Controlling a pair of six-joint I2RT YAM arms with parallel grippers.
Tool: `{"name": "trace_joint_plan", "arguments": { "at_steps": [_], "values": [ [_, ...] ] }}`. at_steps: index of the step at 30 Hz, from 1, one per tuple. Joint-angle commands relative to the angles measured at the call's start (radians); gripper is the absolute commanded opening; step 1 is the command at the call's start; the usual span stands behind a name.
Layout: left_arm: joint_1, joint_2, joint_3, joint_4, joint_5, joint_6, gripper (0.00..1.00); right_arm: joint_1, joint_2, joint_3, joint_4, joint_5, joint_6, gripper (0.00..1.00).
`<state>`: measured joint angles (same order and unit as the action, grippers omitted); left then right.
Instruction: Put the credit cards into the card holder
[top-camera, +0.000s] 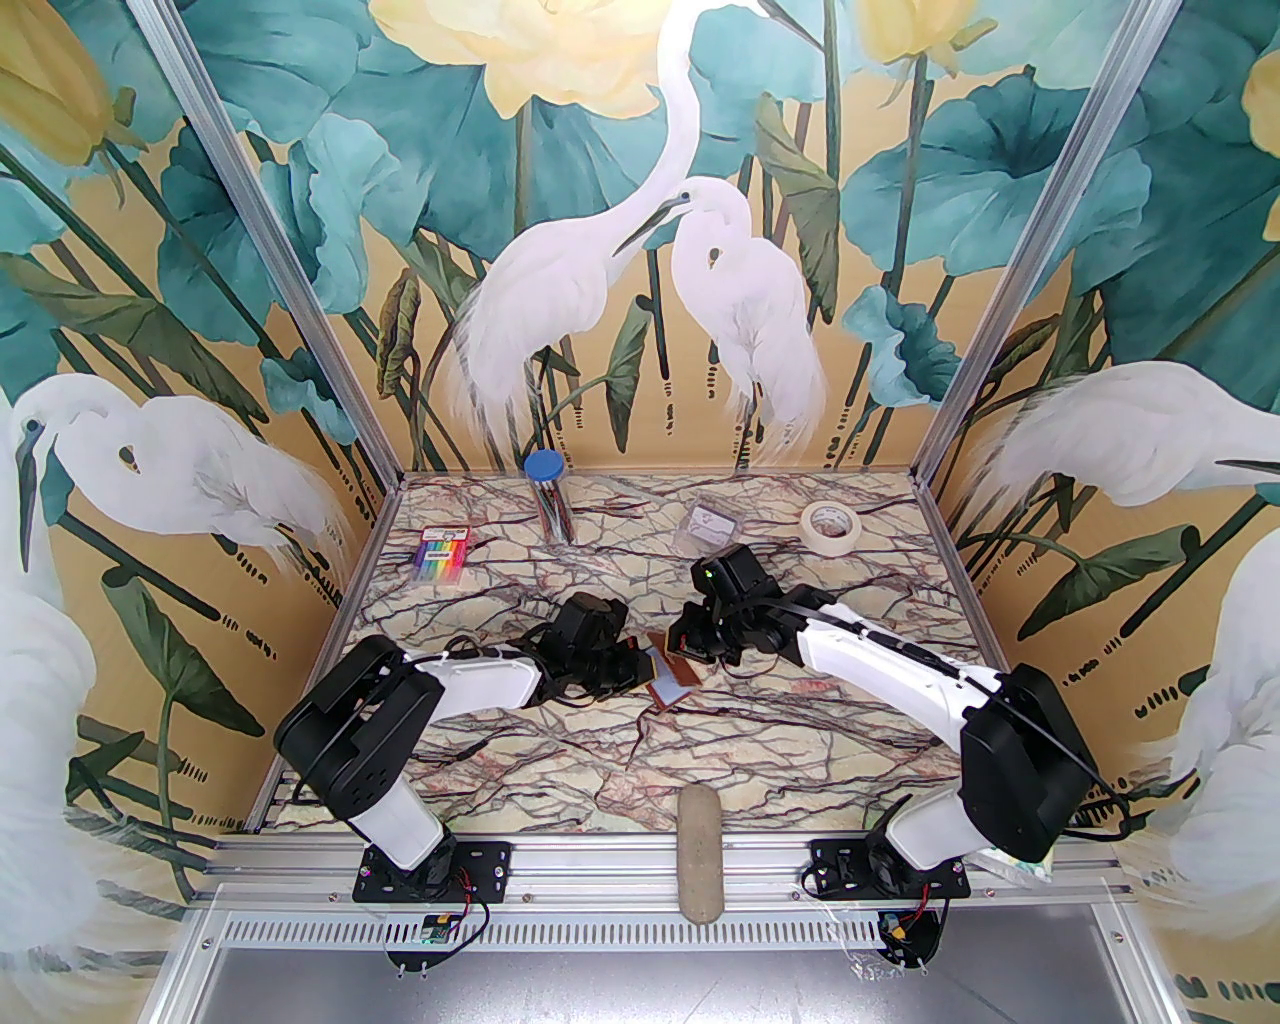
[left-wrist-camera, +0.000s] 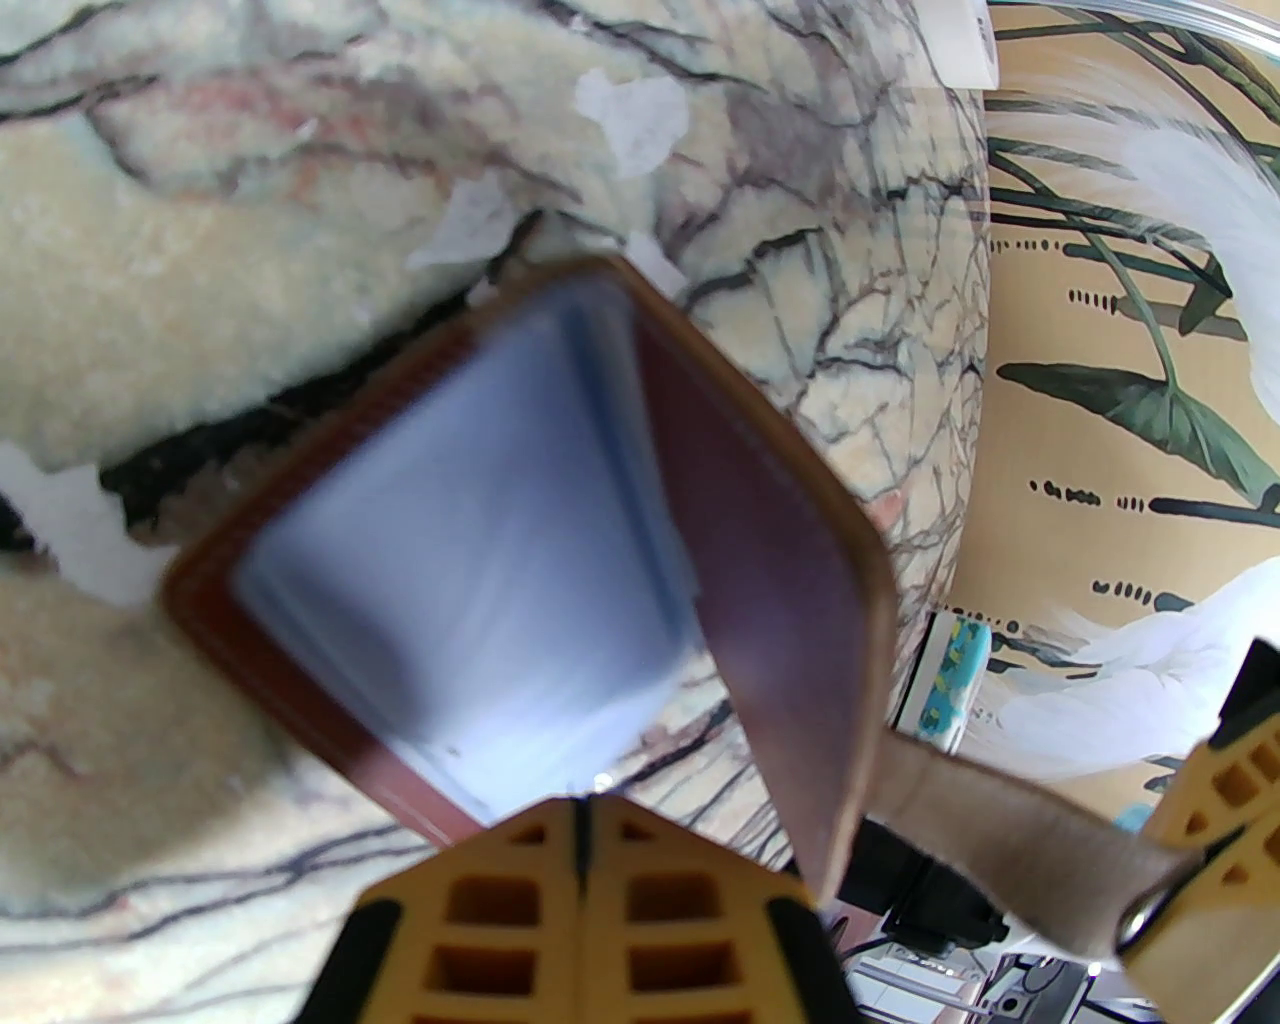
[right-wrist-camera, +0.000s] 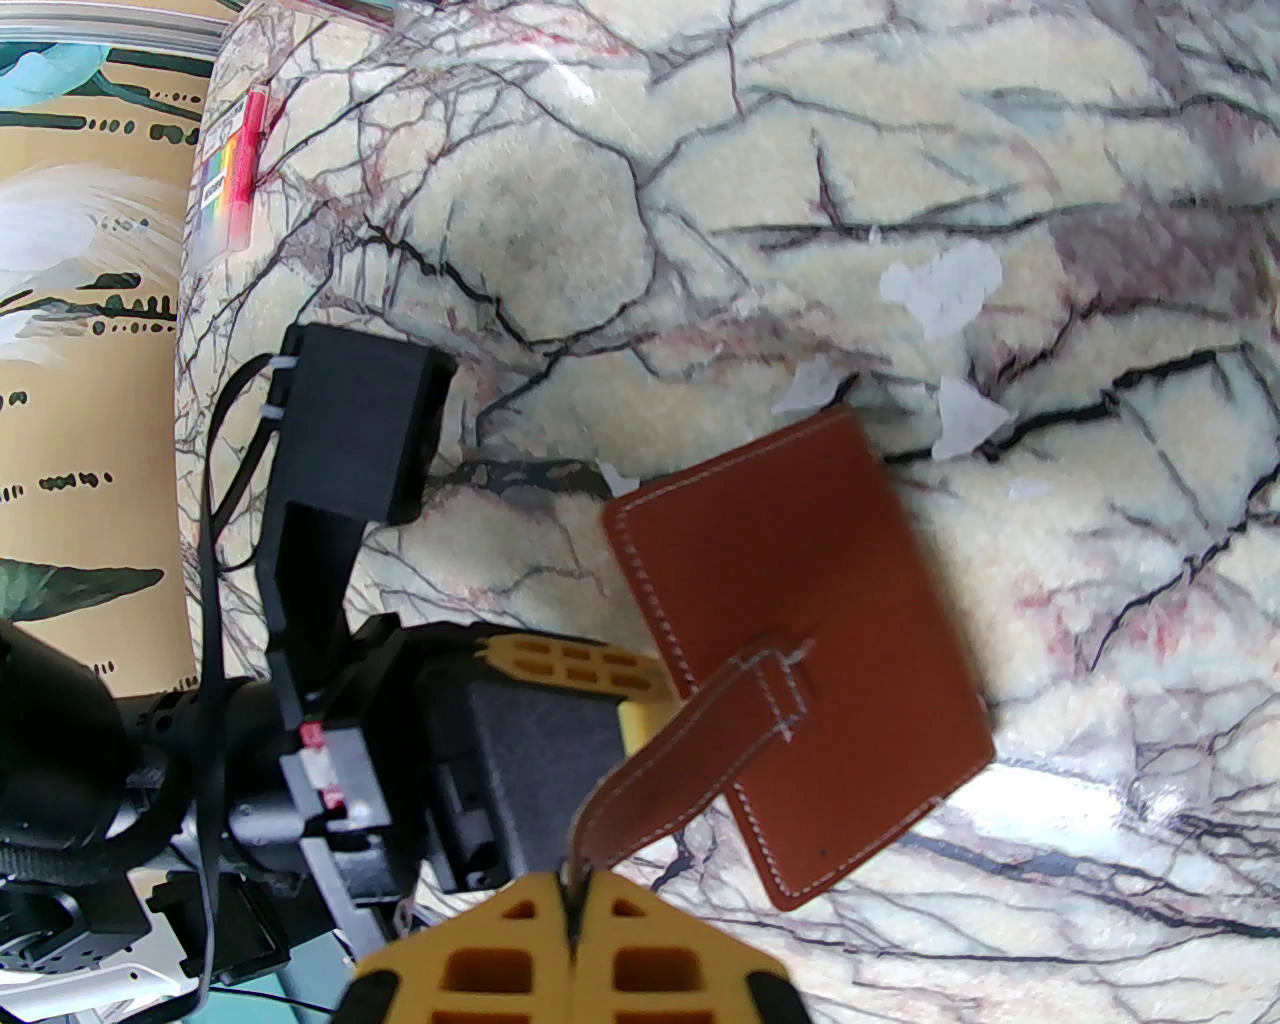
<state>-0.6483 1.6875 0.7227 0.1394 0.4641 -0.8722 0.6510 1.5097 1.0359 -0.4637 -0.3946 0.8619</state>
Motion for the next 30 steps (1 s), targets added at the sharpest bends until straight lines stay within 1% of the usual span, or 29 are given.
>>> {"name": "trace_joint_plan", "arguments": {
  "at_steps": [1, 7, 15, 19, 23, 30],
  "values": [
    [-0.005, 0.048, -0.002, 0.04, 0.01, -0.008, 0.0, -0.01, -0.013, -0.016, 0.048, -0.036, 0.027, 0.0],
    [-0.005, 0.107, -0.012, 0.089, 0.011, -0.024, 0.0, -0.021, -0.011, -0.03, 0.068, -0.059, 0.036, 0.0],
    [-0.006, 0.117, -0.033, 0.054, -0.024, -0.015, 0.0, -0.049, -0.022, -0.023, 0.036, -0.047, 0.013, 0.0],
    [-0.006, 0.129, -0.052, 0.074, -0.021, -0.03, 0.0, -0.067, -0.019, 0.019, -0.079, 0.042, -0.057, 0.0],
    [-0.007, 0.125, -0.058, 0.076, -0.024, -0.029, 0.0, -0.108, -0.005, 0.041, -0.166, 0.114, -0.131, 0.0],
    [-0.006, 0.13, -0.055, 0.077, -0.021, -0.028, 0.0, -0.181, 0.027, 0.038, -0.252, 0.232, -0.24, 0.0]
  ]
}}
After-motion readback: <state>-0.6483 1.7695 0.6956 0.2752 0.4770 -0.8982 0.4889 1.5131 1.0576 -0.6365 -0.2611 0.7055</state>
